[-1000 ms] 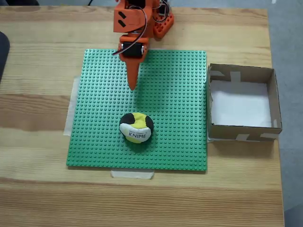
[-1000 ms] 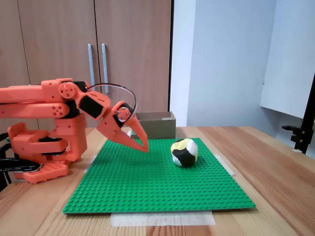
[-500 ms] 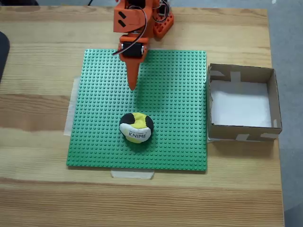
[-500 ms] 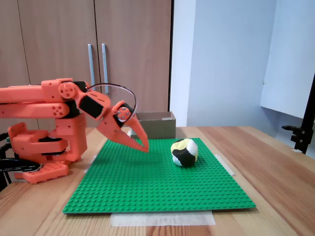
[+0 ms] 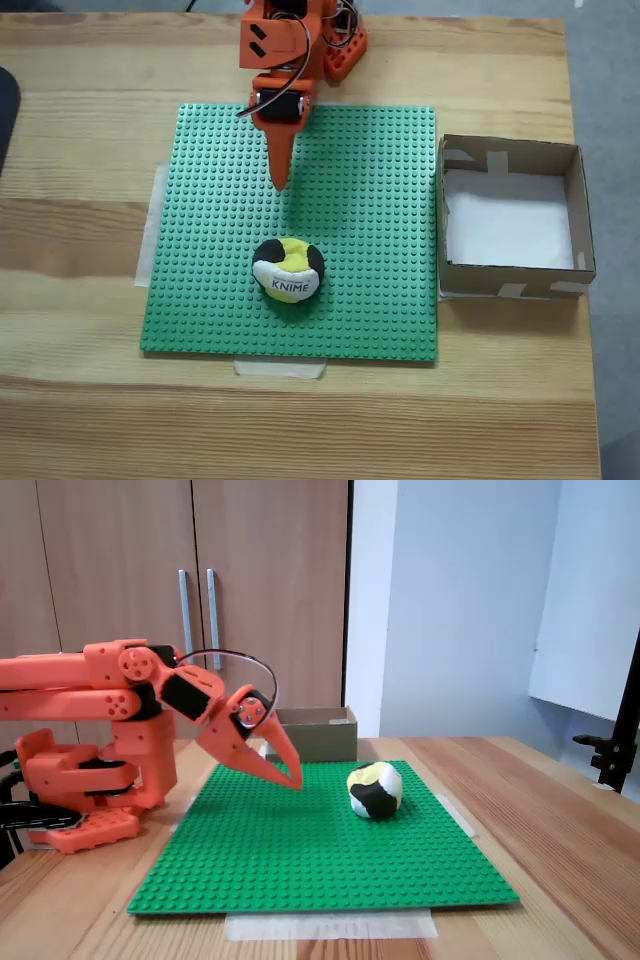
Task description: Pick the ball and put it in the box.
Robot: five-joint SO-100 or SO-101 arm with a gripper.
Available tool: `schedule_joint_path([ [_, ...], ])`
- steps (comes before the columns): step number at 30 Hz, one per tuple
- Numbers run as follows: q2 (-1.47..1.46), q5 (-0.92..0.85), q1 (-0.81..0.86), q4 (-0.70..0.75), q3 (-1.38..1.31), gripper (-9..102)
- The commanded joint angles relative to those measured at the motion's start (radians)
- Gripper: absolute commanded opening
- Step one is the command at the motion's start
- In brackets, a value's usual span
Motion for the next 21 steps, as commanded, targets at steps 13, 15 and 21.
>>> schedule_joint_path([
  [13,0.008,-0.011,-0.008,-0.015,0.028,-1],
  [15,0.008,-0.011,-0.008,-0.015,0.028,-1],
  [21,0.008,-0.012,-0.012,-0.015,0.028,-1],
])
